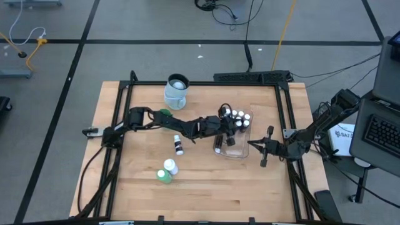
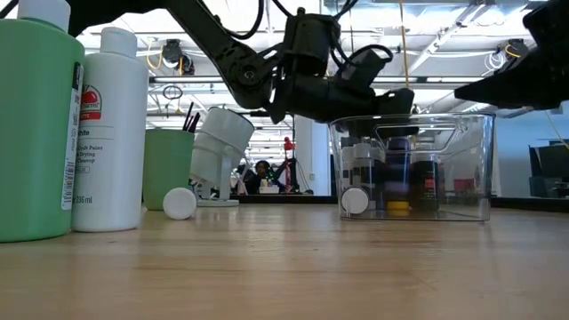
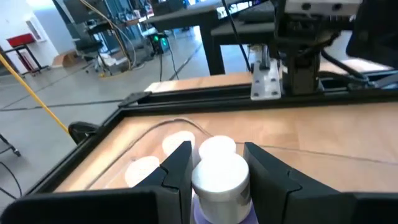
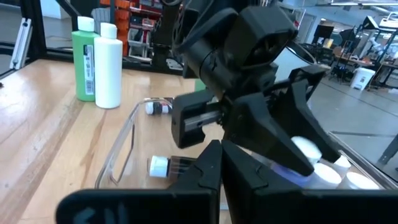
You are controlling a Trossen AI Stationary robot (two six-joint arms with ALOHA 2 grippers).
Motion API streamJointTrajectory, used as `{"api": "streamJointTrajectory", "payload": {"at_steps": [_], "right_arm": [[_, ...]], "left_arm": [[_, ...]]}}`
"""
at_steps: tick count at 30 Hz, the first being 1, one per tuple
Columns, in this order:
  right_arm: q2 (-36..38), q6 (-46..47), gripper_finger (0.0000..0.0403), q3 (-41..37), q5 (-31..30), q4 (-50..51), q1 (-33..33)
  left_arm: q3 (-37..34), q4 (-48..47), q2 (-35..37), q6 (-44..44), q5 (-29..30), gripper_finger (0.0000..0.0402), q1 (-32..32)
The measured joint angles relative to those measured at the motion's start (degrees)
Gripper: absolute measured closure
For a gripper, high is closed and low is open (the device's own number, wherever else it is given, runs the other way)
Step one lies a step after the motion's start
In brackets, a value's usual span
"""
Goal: Pick & Place Paint Supplies
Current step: Adjust the purple paint bottle into the transparent bin
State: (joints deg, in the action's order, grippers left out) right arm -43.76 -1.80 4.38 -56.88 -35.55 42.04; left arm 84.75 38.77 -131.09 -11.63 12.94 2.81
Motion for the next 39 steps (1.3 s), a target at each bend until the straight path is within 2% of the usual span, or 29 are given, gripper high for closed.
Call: {"api": "streamJointTrajectory", "payload": {"at_steps": [8, 15, 18, 24, 39], "right_arm": [[-0.01, -0.61, 0.0399, -0.06, 0.00, -1.04, 0.00], [-0.01, -0.61, 0.0399, -0.09, 0.00, -1.04, 0.00], [-0.01, -0.62, 0.0399, -0.11, 0.00, -1.03, 0.00], [-0.01, -0.89, 0.0399, -0.11, -0.11, -1.11, -0.11], [-0.03, -1.40, 0.0399, -0.15, 0.13, -1.11, -1.99]], "left_arm": [[0.00, -0.34, 0.00, 0.36, 0.30, 0.0293, -1.03], [0.00, 1.72, 0.00, -1.37, 7.05, 0.0293, -2.95], [0.00, 1.94, 0.00, 0.01, 12.06, 0.0293, -3.74], [0.00, 2.13, 0.00, 3.46, 17.05, 0.0293, -4.92], [0.00, 1.59, -1.85, 6.92, 12.19, 0.0293, -3.15]]}}
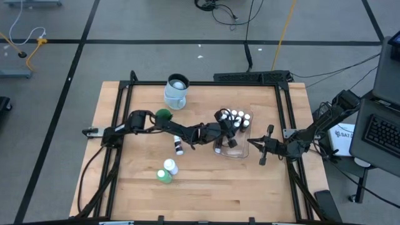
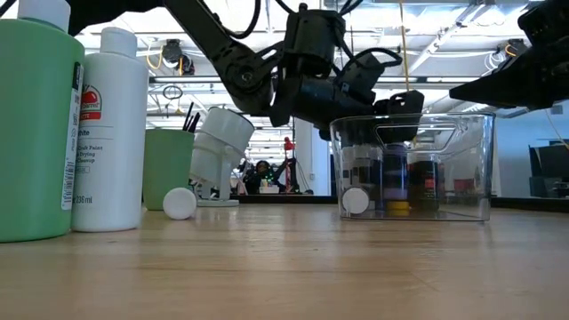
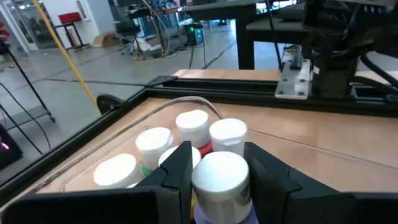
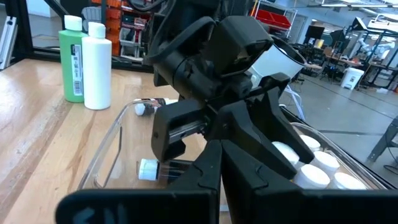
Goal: Pick & Place Paint Supplies
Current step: Adjust the purple paint bottle into the transparent bin, then adjust the brown paint bottle into the transparent bin
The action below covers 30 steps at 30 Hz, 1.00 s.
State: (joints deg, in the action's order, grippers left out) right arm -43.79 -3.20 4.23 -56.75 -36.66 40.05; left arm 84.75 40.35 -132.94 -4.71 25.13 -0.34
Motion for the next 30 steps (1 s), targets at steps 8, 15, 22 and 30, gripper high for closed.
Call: {"api": "streamJointTrajectory", "payload": {"at_steps": [8, 15, 22, 30], "right_arm": [[0.00, 0.09, 0.0399, 0.00, 0.06, 0.03, 0.00], [0.00, 0.09, 0.0399, 0.00, 0.07, 0.03, 0.00], [0.00, -0.04, 0.0399, 0.00, 0.09, 0.02, 0.00], [0.00, 0.09, 0.0399, 0.00, 0.11, 0.03, 0.00]], "left_arm": [[0.02, -1.16, 0.03, 1.95, -0.82, 0.0291, 0.42], [0.09, -1.74, 0.10, 2.13, -1.40, 0.0220, 0.65], [0.09, -2.16, 0.10, 1.97, -1.44, 0.0230, 0.65], [0.28, -0.45, 0.74, -10.01, -2.42, 0.0267, -1.23]]}}
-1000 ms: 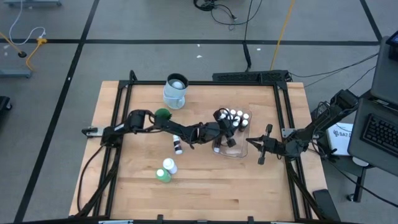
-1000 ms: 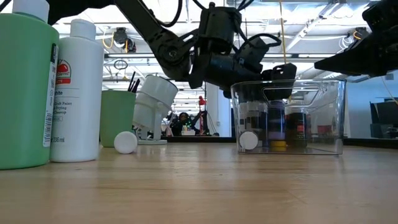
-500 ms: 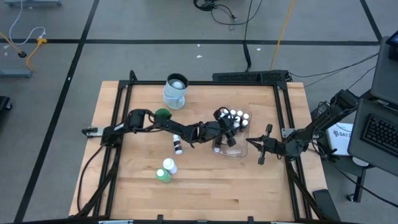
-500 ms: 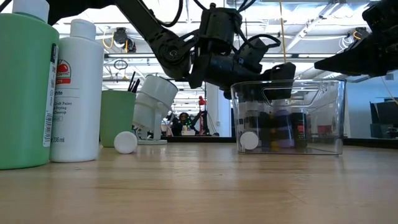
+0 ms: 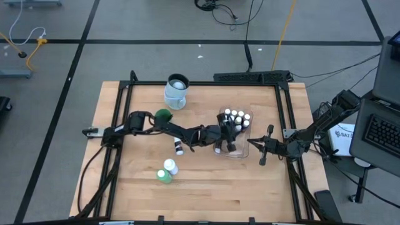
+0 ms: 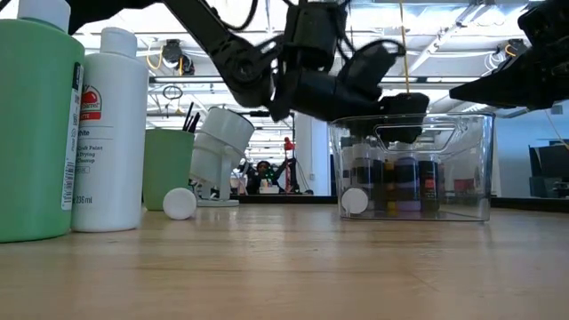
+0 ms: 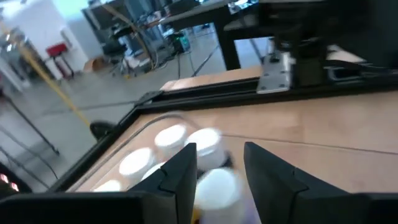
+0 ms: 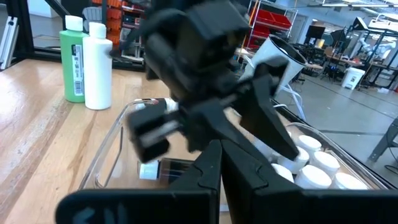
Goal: Pick & Place Paint Supplies
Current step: Adjust the brown paint bottle into the transparent bin
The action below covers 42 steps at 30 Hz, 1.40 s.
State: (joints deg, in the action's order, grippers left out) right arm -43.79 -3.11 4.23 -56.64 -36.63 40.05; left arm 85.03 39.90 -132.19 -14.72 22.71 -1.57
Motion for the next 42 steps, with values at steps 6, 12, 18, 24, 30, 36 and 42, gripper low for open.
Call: {"api": "streamJointTrajectory", "payload": {"at_steps": [6, 12, 18, 24, 30, 36, 42], "right_arm": [[0.00, -0.09, 0.0399, 0.00, 0.97, -0.02, 0.01], [-0.07, -2.15, 0.0399, 0.00, 9.39, 0.19, 0.02], [-0.07, -2.37, 0.0399, 0.00, 10.46, 1.47, 0.02], [-0.08, -5.39, 0.0399, 0.00, 10.39, 2.50, 0.00], [-0.07, -6.44, 0.0399, 0.29, 11.23, 0.01, -1.52], [-1.25, -4.97, 0.0402, 8.39, 19.11, 11.95, -7.37], [-10.87, -1.81, 0.0402, 26.15, 22.59, 35.92, -17.13]], "left_arm": [[0.20, -1.38, 2.25, -6.44, 5.67, 0.0273, -2.41], [0.16, -13.42, 9.92, -13.51, 18.42, 0.0277, -5.36], [0.20, -54.63, 27.27, -2.11, 17.09, 0.0323, -10.21], [-3.49, -84.20, 43.62, 17.28, 14.89, 0.0393, -12.95], [-23.43, -70.44, 59.75, 20.71, -3.22, 0.0388, -11.16], [-43.52, -40.77, 67.68, 21.20, -5.70, 0.0398, -11.23], [-52.66, -22.00, 67.71, 18.15, -5.68, 0.0379, -11.32]]}}
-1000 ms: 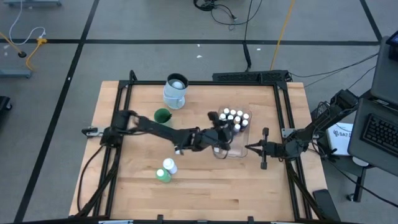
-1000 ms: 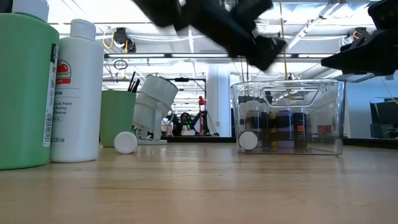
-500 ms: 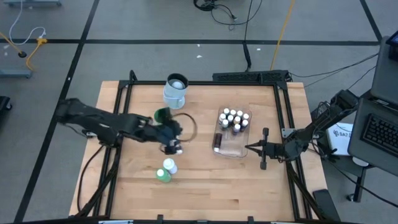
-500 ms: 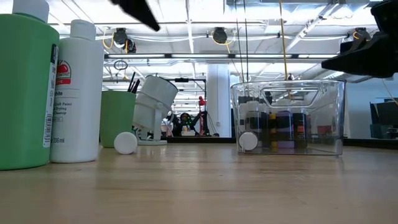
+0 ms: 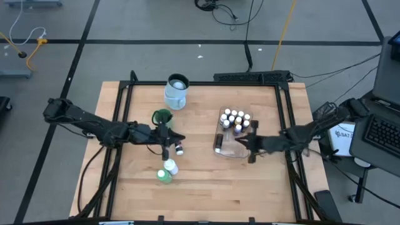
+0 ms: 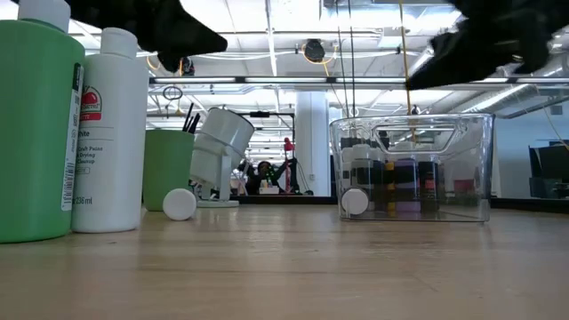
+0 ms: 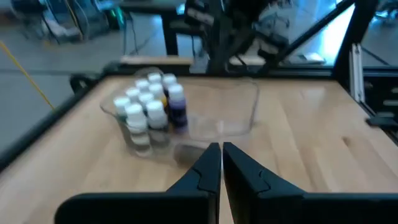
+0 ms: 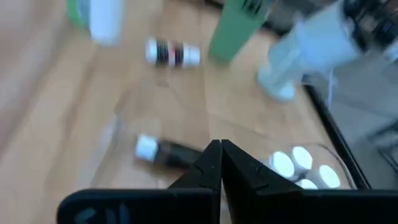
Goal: Pick & Place Paint Supplies
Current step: Adjust the brown paint bottle into the transparent bin
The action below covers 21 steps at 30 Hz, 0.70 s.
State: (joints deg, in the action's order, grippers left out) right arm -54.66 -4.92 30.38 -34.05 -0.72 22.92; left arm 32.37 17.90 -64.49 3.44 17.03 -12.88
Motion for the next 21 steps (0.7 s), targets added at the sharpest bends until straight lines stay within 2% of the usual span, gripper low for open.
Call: {"api": "streamJointTrajectory", "payload": {"at_steps": [5, 9, 14, 21], "right_arm": [[-14.26, -3.09, 0.0401, 19.29, 7.40, 25.30, -8.60], [-27.13, -14.99, 0.0398, 31.00, 13.56, 42.52, -12.14], [-35.90, -30.01, 0.0362, 36.91, 13.37, 38.53, -13.44], [-40.08, -45.69, 0.0279, 37.19, 14.92, 34.64, -13.59]], "left_arm": [[-0.99, -0.17, 0.00, -2.38, 0.03, 0.0378, -0.04], [-0.99, -2.06, 0.04, -1.58, -0.03, 0.0378, -0.49], [-0.99, -4.65, 0.04, -1.89, -0.23, 0.0378, -1.57], [-0.99, -6.27, 0.00, -2.92, -0.23, 0.0378, -2.27]]}}
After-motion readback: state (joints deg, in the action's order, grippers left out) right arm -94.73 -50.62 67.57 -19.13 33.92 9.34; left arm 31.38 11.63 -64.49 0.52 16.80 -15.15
